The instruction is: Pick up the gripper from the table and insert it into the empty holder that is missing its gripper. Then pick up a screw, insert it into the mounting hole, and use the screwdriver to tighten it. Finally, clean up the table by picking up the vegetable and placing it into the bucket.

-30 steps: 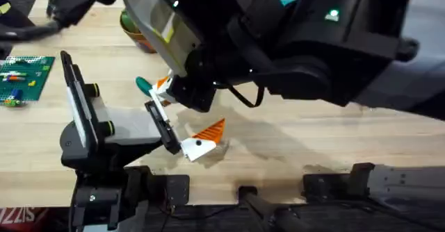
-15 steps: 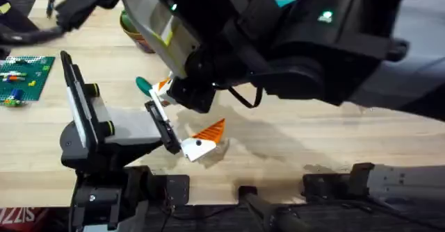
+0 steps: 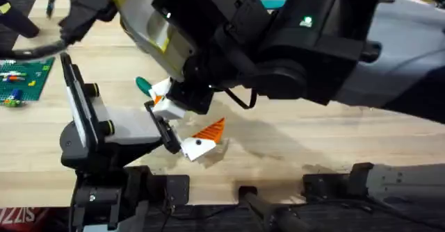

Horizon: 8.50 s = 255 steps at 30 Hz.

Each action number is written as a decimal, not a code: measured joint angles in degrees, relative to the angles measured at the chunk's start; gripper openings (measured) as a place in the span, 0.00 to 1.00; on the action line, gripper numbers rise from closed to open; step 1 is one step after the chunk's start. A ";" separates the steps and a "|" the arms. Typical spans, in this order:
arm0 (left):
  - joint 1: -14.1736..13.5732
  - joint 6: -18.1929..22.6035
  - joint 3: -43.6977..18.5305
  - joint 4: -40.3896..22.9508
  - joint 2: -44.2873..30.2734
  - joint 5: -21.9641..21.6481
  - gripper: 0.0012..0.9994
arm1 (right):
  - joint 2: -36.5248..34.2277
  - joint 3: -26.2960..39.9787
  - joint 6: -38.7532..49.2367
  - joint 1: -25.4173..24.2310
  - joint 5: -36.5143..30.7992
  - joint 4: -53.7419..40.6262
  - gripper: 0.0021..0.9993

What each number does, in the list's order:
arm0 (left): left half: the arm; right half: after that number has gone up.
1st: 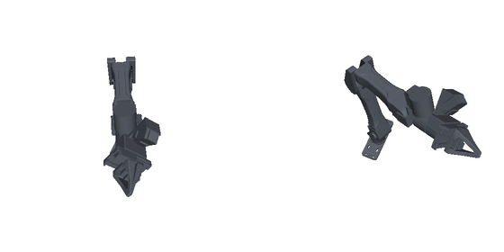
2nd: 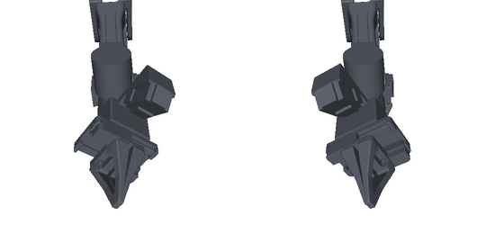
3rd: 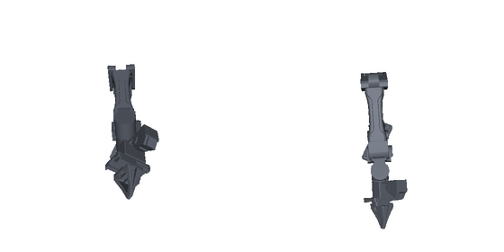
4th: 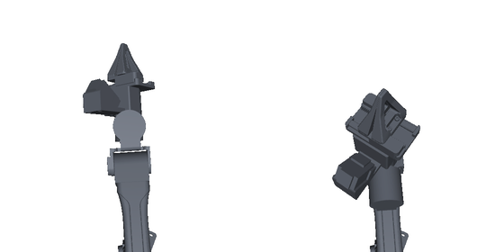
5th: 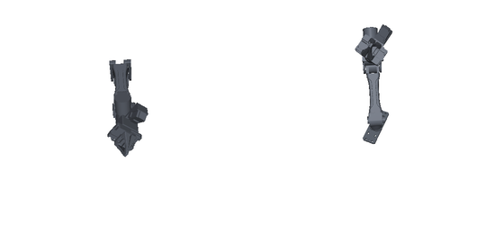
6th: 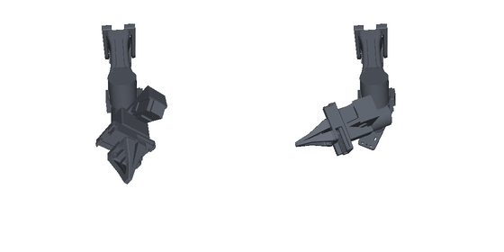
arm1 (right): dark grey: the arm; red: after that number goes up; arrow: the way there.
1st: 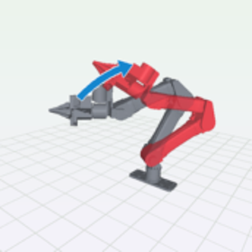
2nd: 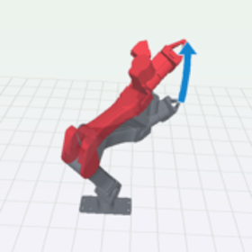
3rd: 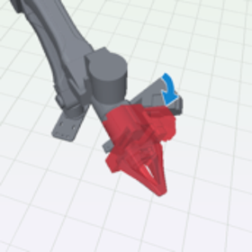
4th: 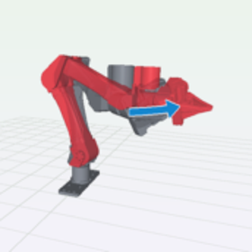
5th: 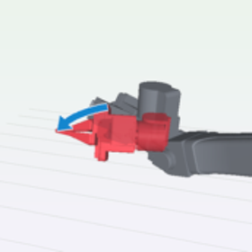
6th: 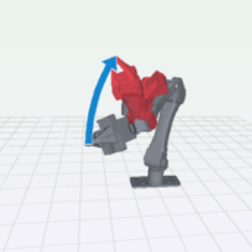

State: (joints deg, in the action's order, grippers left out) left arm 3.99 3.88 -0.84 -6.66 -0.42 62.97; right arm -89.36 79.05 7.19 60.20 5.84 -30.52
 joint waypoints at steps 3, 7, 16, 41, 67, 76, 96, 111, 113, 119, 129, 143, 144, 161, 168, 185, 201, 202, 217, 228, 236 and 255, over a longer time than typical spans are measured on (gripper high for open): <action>0.00 0.04 0.00 0.00 0.01 0.10 0.98 | 0.00 0.05 -0.04 -0.36 -0.68 0.10 0.74; 0.00 0.10 0.00 -0.01 0.01 0.26 0.93 | 0.62 0.09 0.08 -0.92 -1.74 0.07 0.99; 0.00 0.52 0.00 0.00 0.01 0.34 0.23 | 4.85 0.09 -1.71 -2.39 -1.95 -2.82 0.99; 0.00 0.45 0.00 -0.22 0.02 0.47 0.01 | 13.46 -6.67 -4.51 -58.23 -5.17 -27.65 0.99; 0.00 0.45 0.00 -0.22 0.00 0.47 0.01 | -12.11 -8.83 15.74 -82.62 -4.67 -12.81 0.99; 0.00 0.47 0.00 -0.22 -0.01 0.48 0.01 | -14.98 -9.07 20.84 -82.62 -2.27 -6.39 1.00; 0.00 0.45 0.00 -0.22 0.01 0.47 0.01 | -16.29 -8.81 22.89 -82.99 -2.36 -5.94 0.64; 0.00 0.45 0.00 -0.22 -0.01 0.49 0.01 | -16.52 -8.44 22.33 -83.25 -1.87 -6.45 0.02; 0.00 0.45 0.00 -0.22 -0.01 0.48 0.01 | -15.71 -8.44 21.40 -83.24 -1.53 -9.20 0.02; 0.00 0.45 0.00 -0.22 0.01 0.49 0.01 | -8.40 -8.43 18.56 -82.87 -0.59 -14.58 0.02; 0.00 0.45 0.00 -0.22 -0.01 0.48 0.01 | 15.67 -7.85 16.10 -78.79 8.66 -25.56 0.01; 0.00 0.45 0.00 -0.22 0.01 0.49 0.01 | 34.14 -21.59 1.27 -44.26 11.83 2.51 0.01; 0.00 0.45 0.00 -0.22 0.01 0.49 0.01 | 34.26 -21.62 0.39 -41.59 11.92 5.61 0.01; 0.00 0.45 0.00 -0.22 -0.01 0.49 0.01 | 28.44 -21.62 -3.21 -16.27 13.14 38.05 0.01; 0.00 0.45 0.00 -0.22 0.01 0.49 0.01 | 24.29 -22.46 -3.87 -11.37 14.64 46.23 0.01; 0.00 0.45 0.00 -0.22 -0.01 0.49 0.01 | 22.27 -37.45 -6.61 -8.96 19.96 77.15 0.01; 0.00 0.45 0.00 -0.22 -0.01 0.49 0.01 | 22.38 -43.32 -1.72 -7.99 21.05 89.28 0.01; 0.00 0.45 0.00 -0.22 0.00 0.49 0.01 | 22.38 -43.32 -0.69 -7.66 21.08 89.30 0.01; 0.00 0.45 0.00 -0.22 0.01 0.49 0.01 | 18.49 -43.28 4.03 -6.43 21.27 91.73 0.01; 0.00 0.45 0.00 -0.22 0.00 0.49 0.01 | 17.00 -43.19 4.03 -6.43 21.27 96.51 0.01; 0.00 0.45 0.00 -0.22 -0.01 0.49 0.01 | 17.00 -43.19 4.03 -6.43 21.27 96.23 0.01; 0.00 0.43 0.00 -0.24 -0.01 0.49 0.01 | 15.47 -42.77 3.97 -6.43 21.25 96.17 0.01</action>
State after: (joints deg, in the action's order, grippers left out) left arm 3.99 4.32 -0.84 -6.90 -0.43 63.46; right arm -73.89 36.27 11.16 53.78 27.09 65.65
